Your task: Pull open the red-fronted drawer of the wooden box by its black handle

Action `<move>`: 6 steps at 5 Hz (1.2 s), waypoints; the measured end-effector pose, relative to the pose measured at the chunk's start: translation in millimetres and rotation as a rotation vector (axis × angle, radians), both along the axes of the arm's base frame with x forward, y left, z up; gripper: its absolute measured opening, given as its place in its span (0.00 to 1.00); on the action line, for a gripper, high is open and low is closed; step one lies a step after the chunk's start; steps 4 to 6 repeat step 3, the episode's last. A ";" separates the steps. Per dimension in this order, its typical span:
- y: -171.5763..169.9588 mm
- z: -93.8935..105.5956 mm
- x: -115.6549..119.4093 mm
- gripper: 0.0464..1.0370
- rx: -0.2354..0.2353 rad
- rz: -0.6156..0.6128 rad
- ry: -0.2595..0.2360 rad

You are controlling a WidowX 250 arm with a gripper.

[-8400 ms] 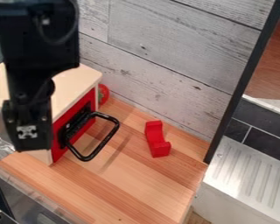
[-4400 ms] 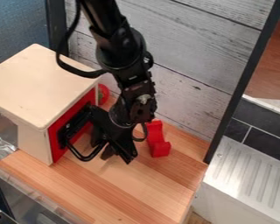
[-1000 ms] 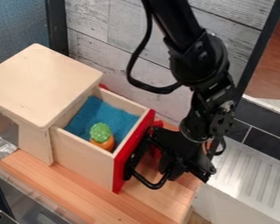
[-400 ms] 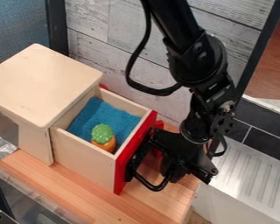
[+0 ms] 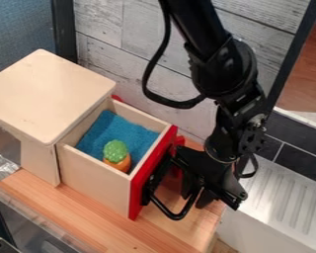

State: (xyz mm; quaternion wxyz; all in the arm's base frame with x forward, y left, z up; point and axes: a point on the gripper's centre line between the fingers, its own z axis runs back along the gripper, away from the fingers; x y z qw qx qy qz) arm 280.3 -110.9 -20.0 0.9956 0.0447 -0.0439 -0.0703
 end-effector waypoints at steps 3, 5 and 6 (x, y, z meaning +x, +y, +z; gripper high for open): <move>2.6 91.1 -25.9 0.97 -0.039 -0.153 -0.043; 2.6 91.1 -25.9 0.97 -0.039 -0.153 -0.043; 2.6 91.1 -25.9 0.97 -0.039 -0.153 -0.043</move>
